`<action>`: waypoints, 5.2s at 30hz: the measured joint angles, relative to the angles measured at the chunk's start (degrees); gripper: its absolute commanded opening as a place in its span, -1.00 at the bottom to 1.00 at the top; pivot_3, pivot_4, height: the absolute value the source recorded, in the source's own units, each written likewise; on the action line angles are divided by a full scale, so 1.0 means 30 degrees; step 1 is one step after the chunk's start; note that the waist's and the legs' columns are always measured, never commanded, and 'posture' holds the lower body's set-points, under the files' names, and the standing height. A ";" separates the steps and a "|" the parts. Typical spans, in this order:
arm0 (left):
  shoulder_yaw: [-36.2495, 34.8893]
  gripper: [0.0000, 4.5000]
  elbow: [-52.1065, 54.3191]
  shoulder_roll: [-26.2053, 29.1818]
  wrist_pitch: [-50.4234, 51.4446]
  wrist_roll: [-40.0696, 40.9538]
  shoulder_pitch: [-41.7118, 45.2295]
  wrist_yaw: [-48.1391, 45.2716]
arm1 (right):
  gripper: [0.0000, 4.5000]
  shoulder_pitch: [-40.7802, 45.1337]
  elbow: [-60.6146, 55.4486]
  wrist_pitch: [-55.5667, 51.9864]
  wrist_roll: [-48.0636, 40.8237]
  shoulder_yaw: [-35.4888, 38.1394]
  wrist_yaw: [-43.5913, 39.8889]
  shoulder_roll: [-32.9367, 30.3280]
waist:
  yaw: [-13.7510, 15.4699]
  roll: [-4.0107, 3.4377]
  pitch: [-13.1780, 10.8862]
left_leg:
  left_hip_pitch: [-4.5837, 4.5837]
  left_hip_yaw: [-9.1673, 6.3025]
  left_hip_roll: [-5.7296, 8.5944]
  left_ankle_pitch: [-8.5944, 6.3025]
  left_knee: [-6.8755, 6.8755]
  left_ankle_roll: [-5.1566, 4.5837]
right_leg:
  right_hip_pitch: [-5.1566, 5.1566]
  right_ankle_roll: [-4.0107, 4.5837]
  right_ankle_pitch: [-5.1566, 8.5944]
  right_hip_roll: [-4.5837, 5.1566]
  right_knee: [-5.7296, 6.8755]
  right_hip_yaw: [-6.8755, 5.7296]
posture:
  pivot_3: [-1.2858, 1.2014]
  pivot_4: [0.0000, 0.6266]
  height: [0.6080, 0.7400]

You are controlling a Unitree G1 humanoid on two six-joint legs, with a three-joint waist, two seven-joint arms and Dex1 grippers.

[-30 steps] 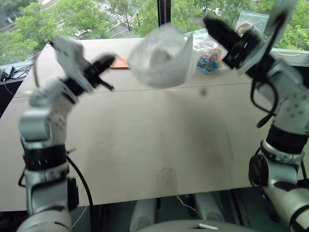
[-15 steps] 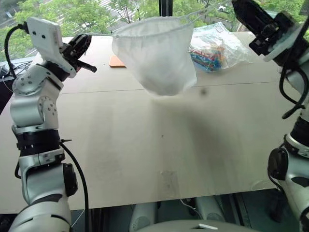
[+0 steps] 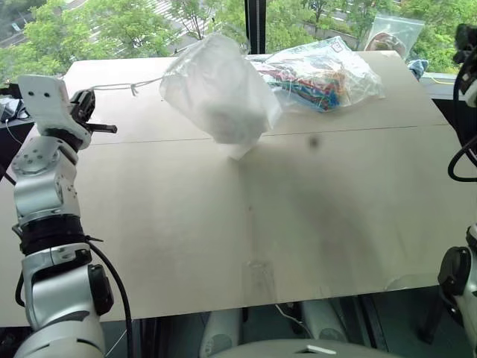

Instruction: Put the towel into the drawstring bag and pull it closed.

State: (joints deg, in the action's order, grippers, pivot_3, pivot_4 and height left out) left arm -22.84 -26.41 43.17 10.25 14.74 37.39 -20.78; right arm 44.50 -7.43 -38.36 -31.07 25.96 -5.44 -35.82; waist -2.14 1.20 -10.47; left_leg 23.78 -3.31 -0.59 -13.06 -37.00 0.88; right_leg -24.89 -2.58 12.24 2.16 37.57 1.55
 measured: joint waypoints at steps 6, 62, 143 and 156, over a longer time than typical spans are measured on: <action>0.0282 -0.98 0.1845 -0.0695 0.0072 0.1164 -0.0175 -0.1512 | -1.00 -0.0287 0.0355 0.0413 0.0129 -0.0036 -0.0923 -0.0019 | 0.0026 0.0001 0.0001 | -0.0002 -0.0005 -0.0001 0.0000 -0.0040 0.0000 | 0.0016 0.0000 0.0000 0.0000 0.0031 -0.0002 | 0.03 -0.52 1.00; -0.3997 -1.00 1.6702 -0.4646 1.3867 1.3960 -1.3929 0.1442 | 0.94 0.3339 1.1698 0.4362 0.8700 -1.5711 -1.9575 0.9362 | -0.0181 0.0028 0.0015 | -0.0053 -0.0070 -0.0005 0.0006 -0.0100 0.0021 | 0.0033 0.0027 -0.0003 -0.0018 0.0122 -0.0026 | 0.03 -0.52 1.00; 0.2412 -1.00 1.1650 -0.2704 1.2956 0.9694 -0.7942 -0.0159 | 0.23 0.0096 0.4587 -0.1794 0.6058 -1.2156 -2.0030 0.3081 | -0.0190 0.0029 -0.0014 | -0.0344 -0.0028 -0.0027 0.0008 0.0175 0.0086 | 0.0286 0.0059 0.0006 -0.0049 -0.0161 -0.0005 | 0.03 -0.52 1.00; 0.1421 -1.00 1.2393 -0.4152 1.2529 0.9157 -0.8585 -0.0062 | 0.98 0.8304 1.8753 0.3522 0.8692 -1.2425 -1.3515 1.1234 | 0.0025 0.0033 -0.0015 | -0.0257 -0.0059 -0.0011 0.0007 0.0211 0.0091 | 0.0215 0.0105 0.0031 -0.0009 -0.0153 -0.0037 | 0.03 -0.52 1.00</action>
State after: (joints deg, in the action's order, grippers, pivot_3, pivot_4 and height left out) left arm -18.58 10.76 30.72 47.83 42.21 11.64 -20.97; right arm 69.41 48.83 -27.80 -5.00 -11.31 -45.98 -2.12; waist -2.07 1.30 -10.51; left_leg 23.01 -3.49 -0.62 -13.04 -36.36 1.15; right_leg -24.25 -2.26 12.33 2.13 37.11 1.44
